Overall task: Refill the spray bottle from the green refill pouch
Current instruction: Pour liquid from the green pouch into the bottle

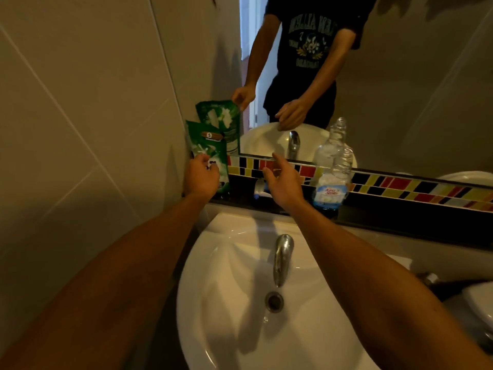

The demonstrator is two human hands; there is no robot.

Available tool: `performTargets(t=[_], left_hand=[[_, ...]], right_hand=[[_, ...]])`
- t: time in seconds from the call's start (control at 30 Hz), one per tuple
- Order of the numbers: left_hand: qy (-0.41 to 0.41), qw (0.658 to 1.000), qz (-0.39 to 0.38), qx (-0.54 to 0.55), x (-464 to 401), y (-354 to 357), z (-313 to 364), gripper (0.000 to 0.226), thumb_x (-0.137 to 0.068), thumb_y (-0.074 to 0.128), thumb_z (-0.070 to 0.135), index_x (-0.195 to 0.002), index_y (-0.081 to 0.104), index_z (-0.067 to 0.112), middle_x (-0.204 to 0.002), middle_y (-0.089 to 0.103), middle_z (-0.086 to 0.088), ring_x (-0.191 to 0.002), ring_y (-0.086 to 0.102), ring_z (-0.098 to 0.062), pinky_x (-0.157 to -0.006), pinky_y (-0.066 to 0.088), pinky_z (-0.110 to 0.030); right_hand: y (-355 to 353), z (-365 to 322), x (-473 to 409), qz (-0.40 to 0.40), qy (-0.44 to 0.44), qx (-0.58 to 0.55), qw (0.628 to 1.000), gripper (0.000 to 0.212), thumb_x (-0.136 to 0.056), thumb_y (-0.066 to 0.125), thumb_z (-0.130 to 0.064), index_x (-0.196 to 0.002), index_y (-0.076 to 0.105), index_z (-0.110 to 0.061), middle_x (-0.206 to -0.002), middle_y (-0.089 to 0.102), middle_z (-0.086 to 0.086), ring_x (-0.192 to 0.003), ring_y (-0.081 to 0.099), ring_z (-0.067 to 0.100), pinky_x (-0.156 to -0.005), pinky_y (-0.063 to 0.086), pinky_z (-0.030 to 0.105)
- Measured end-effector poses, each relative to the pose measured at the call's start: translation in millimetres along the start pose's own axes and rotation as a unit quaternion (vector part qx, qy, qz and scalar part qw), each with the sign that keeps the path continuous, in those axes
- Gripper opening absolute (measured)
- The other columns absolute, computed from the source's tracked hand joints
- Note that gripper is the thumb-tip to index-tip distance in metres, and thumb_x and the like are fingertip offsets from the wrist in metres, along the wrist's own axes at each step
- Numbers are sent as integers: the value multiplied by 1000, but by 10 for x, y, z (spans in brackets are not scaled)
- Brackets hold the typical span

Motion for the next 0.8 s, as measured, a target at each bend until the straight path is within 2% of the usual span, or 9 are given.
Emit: performTargets(t=[0.07, 0.2, 0.27, 0.33, 0.43, 0.6, 0.67, 0.73, 0.8], left_hand=[[-21, 999, 23, 17, -145, -132, -35, 26, -93, 58, 17, -117, 65, 9, -112, 71, -13, -101, 68, -31, -85, 56, -38], [-60, 996, 12, 67, -443, -269, -84, 37, -97, 51, 17, -133, 56, 9, -122, 64, -6, -110, 61, -26, -95, 50, -37], [-63, 991, -15, 121, -613, -273, -154, 52, -96, 53, 19, -146, 45, 11, -135, 61, -10, -119, 60, -30, -103, 49, -47], [-69, 986, -33, 151, -750, -236, -205, 54, -98, 51, 20, -150, 40, 11, -140, 57, -9, -121, 58, -25, -105, 47, -47], [-74, 975, -45, 202, -869, -171, -229, 46, -102, 44, 16, -148, 42, 11, -116, 58, 2, -106, 59, -19, -98, 52, -41], [-84, 979, -68, 174, -1105, -122, -445, 47, -94, 43, 38, -141, 47, 37, -126, 67, 2, -104, 67, -19, -92, 55, -41], [-80, 981, -70, 159, -1134, -104, -485, 44, -92, 42, 41, -135, 50, 42, -118, 72, -6, -86, 64, -23, -74, 54, -37], [-86, 978, -68, 177, -1100, -108, -418, 43, -95, 41, 36, -137, 50, 40, -111, 72, -12, -73, 58, -22, -60, 46, -29], [-94, 972, -67, 204, -1118, -96, -389, 41, -100, 43, 23, -140, 52, 30, -108, 71, -6, -73, 62, -17, -56, 46, -25]], right_hand=[[176, -78, -67, -29, 6, -7, 1000, 53, -104, 60, -24, -154, 43, -17, -136, 62, 6, -108, 66, 20, -70, 50, 10], [494, -194, -219, -63, 12, -31, 997, 46, -103, 62, -19, -147, 52, -15, -130, 65, 7, -114, 65, 21, -95, 56, 35], [633, -207, -301, -84, 20, -30, 996, 44, -103, 61, -19, -146, 53, -15, -125, 65, 0, -111, 63, 17, -94, 54, 35], [764, -206, -386, -104, 30, -30, 994, 46, -103, 61, -21, -148, 51, -14, -130, 65, 2, -117, 62, 19, -93, 53, 33], [918, -201, -491, -118, 34, -31, 992, 46, -104, 60, -19, -148, 50, -11, -134, 63, 3, -119, 60, 19, -92, 49, 30], [1074, -196, -568, -117, 21, -30, 992, 32, -105, 56, -10, -136, 60, -8, -134, 67, 10, -116, 59, 14, -82, 46, 15], [1116, -165, -597, -114, 21, -20, 993, 28, -105, 55, -9, -131, 63, -7, -130, 69, 11, -113, 60, 12, -79, 45, 12], [1151, -137, -630, -106, 28, -14, 994, 23, -105, 55, -10, -124, 66, -7, -123, 71, 10, -110, 63, 16, -84, 51, 21], [1168, -137, -658, -96, 35, -14, 995, 20, -105, 53, -9, -118, 68, -7, -116, 71, 8, -106, 63, 17, -88, 53, 29]])
Point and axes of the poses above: each hand's wrist, its own x-axis away from the middle knuckle, its own y-axis out of the palm, z = x × y, the point moved 2 cm from there along -x, towards the middle knuckle
